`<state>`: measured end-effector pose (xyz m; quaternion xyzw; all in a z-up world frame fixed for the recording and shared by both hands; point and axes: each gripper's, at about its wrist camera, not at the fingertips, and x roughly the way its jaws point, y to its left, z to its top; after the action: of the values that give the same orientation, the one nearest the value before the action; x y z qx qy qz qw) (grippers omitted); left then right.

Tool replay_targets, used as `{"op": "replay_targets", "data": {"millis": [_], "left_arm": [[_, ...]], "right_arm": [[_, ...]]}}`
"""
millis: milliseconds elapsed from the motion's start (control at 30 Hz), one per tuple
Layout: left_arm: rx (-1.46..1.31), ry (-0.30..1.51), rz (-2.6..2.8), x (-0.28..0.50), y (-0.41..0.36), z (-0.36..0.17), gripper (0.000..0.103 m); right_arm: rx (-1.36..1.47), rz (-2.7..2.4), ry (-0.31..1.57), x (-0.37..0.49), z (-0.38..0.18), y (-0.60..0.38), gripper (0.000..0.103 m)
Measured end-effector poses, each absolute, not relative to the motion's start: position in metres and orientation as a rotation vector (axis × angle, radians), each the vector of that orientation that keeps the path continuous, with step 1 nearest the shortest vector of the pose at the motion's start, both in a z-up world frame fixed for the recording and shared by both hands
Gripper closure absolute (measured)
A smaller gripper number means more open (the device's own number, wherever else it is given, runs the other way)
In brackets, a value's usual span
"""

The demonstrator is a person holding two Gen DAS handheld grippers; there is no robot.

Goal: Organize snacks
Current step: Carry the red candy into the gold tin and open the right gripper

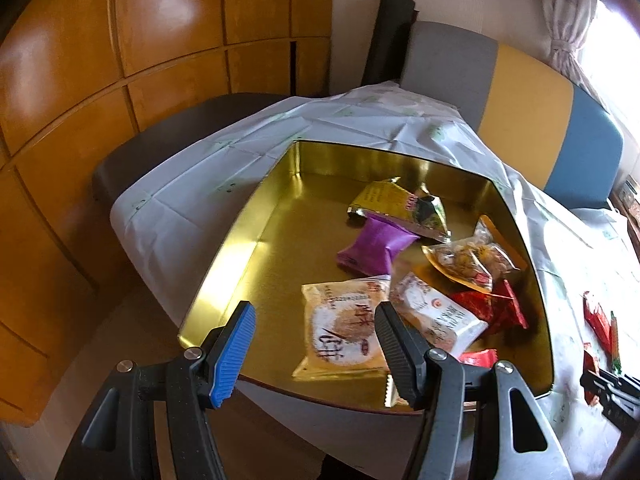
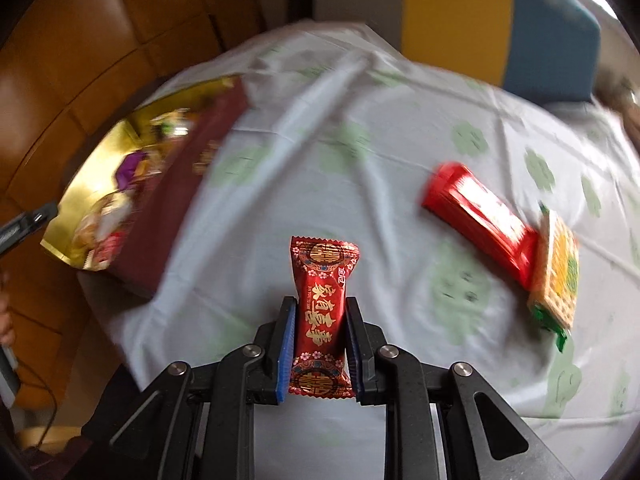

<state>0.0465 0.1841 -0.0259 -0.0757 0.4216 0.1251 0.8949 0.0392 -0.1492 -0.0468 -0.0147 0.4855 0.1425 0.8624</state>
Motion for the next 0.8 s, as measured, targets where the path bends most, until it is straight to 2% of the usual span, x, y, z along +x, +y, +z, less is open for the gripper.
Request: {"op": "replay_targets", "data": {"millis": [233,800], "left_arm": [[-0.152,0.868,0.278,0.045,0.187,-0.024,0.04],[-0.068,0.849,0.226,0.042,0.164,-0.02,0.04]], "right_arm": [[-0.086,0.397,0.904,0.026,-0.019,-0.104,0.08],[-0.031,0.485,0.908,0.024,-0.004,-0.091,0.08]]}}
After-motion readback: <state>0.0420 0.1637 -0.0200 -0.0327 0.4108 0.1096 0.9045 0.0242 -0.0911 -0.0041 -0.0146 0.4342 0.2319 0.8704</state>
